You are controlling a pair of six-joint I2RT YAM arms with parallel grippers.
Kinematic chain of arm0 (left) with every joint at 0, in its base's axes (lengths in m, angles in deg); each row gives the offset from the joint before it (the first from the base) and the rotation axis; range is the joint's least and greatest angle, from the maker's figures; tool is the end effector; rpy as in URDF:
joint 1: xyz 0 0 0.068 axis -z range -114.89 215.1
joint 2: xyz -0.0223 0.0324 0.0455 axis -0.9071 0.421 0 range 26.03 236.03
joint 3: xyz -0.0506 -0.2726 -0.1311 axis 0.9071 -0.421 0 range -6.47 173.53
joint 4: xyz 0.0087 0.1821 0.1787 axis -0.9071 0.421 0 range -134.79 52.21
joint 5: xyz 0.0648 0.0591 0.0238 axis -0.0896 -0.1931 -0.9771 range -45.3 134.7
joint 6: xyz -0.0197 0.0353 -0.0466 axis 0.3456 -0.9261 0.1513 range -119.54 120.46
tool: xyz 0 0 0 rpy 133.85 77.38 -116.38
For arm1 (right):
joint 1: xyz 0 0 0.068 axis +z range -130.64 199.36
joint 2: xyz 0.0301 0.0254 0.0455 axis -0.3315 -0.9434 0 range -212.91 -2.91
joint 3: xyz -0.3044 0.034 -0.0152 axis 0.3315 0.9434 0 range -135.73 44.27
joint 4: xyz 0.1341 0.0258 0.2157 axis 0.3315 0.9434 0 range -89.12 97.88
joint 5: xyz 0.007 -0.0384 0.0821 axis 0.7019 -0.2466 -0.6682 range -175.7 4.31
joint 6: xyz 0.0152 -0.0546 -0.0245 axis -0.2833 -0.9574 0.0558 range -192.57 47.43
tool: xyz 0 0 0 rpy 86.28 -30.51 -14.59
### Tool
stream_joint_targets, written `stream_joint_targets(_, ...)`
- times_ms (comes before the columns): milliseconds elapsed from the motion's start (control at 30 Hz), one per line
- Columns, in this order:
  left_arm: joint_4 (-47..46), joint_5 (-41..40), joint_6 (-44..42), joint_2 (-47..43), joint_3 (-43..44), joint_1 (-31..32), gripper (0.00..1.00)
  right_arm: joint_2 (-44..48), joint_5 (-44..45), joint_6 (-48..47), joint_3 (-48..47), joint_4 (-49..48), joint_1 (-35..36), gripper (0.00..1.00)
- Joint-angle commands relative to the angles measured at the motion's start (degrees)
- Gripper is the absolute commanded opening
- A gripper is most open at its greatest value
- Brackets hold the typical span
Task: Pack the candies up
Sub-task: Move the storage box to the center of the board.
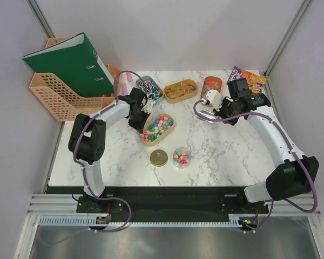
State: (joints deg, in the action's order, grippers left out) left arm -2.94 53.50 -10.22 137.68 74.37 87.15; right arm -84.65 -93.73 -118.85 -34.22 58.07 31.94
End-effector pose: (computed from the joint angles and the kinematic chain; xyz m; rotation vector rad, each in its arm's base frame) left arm 0.3695 -0.1575 0.2062 0.8333 2.7198 -0.2607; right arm 0.2696 0.0668 0.3512 -1.3236 2.2480 -0.0243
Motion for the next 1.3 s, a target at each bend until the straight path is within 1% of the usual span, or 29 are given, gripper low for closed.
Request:
stream_joint_targets(0, -1.59, -7.20, -2.07, -4.77, -4.89, -2.53, 0.04, -0.53, -2.07, 0.75, 0.54, -2.43, -0.19, 0.00)
stream_joint_targets(67, -2.64, -8.53, -1.81, -5.57, -7.97, -3.93, 0.02, -1.14, -2.34, 0.84, 0.19, -2.52, -0.19, 0.00)
stream_joint_targets(100, -3.78, -11.32, -1.54, -6.01, -8.85, -4.29, 0.02, -1.32, -2.51, 0.84, 0.01, -2.52, -0.19, 0.00)
stream_joint_targets(133, -4.31, -12.22, -1.37, -6.88, -10.42, -4.72, 0.02, -1.67, -2.69, 0.76, -0.34, -2.61, -0.27, 0.00)
stream_joint_targets(267, -6.77, -18.53, 1.09, -9.08, -12.89, -7.09, 0.02, -2.55, -3.22, 0.49, -0.95, -2.87, -0.27, 0.00)
stream_joint_targets(400, -8.09, -22.50, 1.01, -10.32, -14.74, -9.29, 0.04, -2.99, -3.74, 0.58, -1.31, -3.05, -0.19, 0.00)
stream_joint_targets(433, -8.18, -22.60, 0.75, -10.49, -15.01, -9.82, 0.08, -3.17, -3.74, 0.58, -1.39, -3.05, -0.19, 0.00)
stream_joint_targets(467, -8.10, -22.60, -0.99, -10.93, -15.18, -10.43, 0.21, -3.17, -3.83, 0.58, -1.39, -3.05, -0.19, 0.00)
stream_joint_targets(533, -8.01, -22.60, -2.76, -11.63, -15.71, -10.35, 0.30, -2.99, -3.83, 0.58, -1.31, -3.14, -0.19, 0.00)
stream_joint_targets(567, -8.01, -21.81, -3.90, -12.51, -15.71, -10.35, 0.38, -2.91, -3.83, 0.49, -1.31, -3.14, -0.19, 0.00)
stream_joint_targets(633, -8.53, -17.61, -4.79, -16.02, -15.62, -10.27, 0.44, -2.55, -3.57, 0.14, -1.13, -3.22, -0.19, 0.00)
stream_joint_targets(667, -8.45, -13.06, -6.10, -17.08, -15.19, -10.09, 0.48, -2.55, -3.40, 0.14, -1.13, -3.22, -0.19, 0.00)
stream_joint_targets(733, -8.36, -10.75, -6.90, -19.80, -13.08, -9.48, 0.50, -2.81, -3.04, 0.14, -1.48, -3.14, -0.19, 0.00)
stream_joint_targets(767, -8.10, -8.99, -7.95, -20.33, -11.86, -8.87, 0.50, -2.82, -2.95, 0.14, -1.66, -3.14, -0.27, 0.00)
stream_joint_targets(833, -6.43, -5.12, -8.57, -20.86, -6.15, -8.07, 0.50, -2.99, -2.60, 0.31, -2.27, -3.22, -0.27, 0.00)
stream_joint_targets(867, -5.90, -1.54, -9.44, -20.43, -3.96, -7.46, 0.51, -2.99, -2.43, 0.58, -2.45, -3.14, -0.36, 0.00)
stream_joint_targets(900, -5.90, 0.15, -9.80, -19.99, 0.33, -7.19, 0.52, -3.08, -2.34, 0.75, -2.62, -3.22, -0.36, 0.00)
stream_joint_targets(967, -5.90, 4.19, -10.50, -15.79, 4.92, -5.79, 0.55, -2.99, -2.08, 1.19, -2.80, -3.31, -0.80, 0.00)
stream_joint_targets(1000, -5.29, 4.38, -10.33, -13.68, 10.42, -5.17, 0.55, -2.99, -2.08, 1.19, -2.71, -3.40, -1.06, 0.00)
stream_joint_targets(1033, -4.50, 4.73, -10.68, -8.00, 13.61, -3.69, 0.55, -2.73, -2.07, 1.28, -2.54, -3.49, -1.59, 0.00)
stream_joint_targets(1067, -3.71, 5.26, -11.03, -5.42, 16.78, -2.98, 0.55, -2.64, -2.07, 1.28, -2.45, -3.57, -1.85, 0.00)
stream_joint_targets(1100, -3.27, 5.44, -11.29, -2.35, 22.55, -2.27, 0.54, -2.47, -2.16, 1.28, -2.36, -3.49, -2.20, 0.00)
stream_joint_targets(1133, -2.13, 5.88, -12.34, 2.38, 25.13, -1.05, 0.52, -2.20, -2.25, 1.20, -2.10, -3.49, -2.82, 0.00)
stream_joint_targets(1167, -1.51, 6.84, -13.13, 5.12, 27.68, -0.43, 0.52, -2.03, -2.25, 1.19, -2.10, -3.49, -3.17, 0.00)
stream_joint_targets(1200, -0.89, 7.28, -13.66, 7.24, 32.41, 0.19, 0.51, -1.59, -2.16, 0.85, -2.01, -3.31, -3.35, 0.00)
stream_joint_targets(1233, -0.54, 7.63, -14.89, 9.09, 34.45, 1.32, 0.51, -1.41, -2.08, 0.67, -1.83, -3.31, -3.96, 0.00)
stream_joint_targets(1267, -0.45, 7.64, -15.33, 12.76, 38.22, 1.95, 0.51, -1.24, -1.99, 0.58, -1.66, -3.14, -4.23, 0.00)
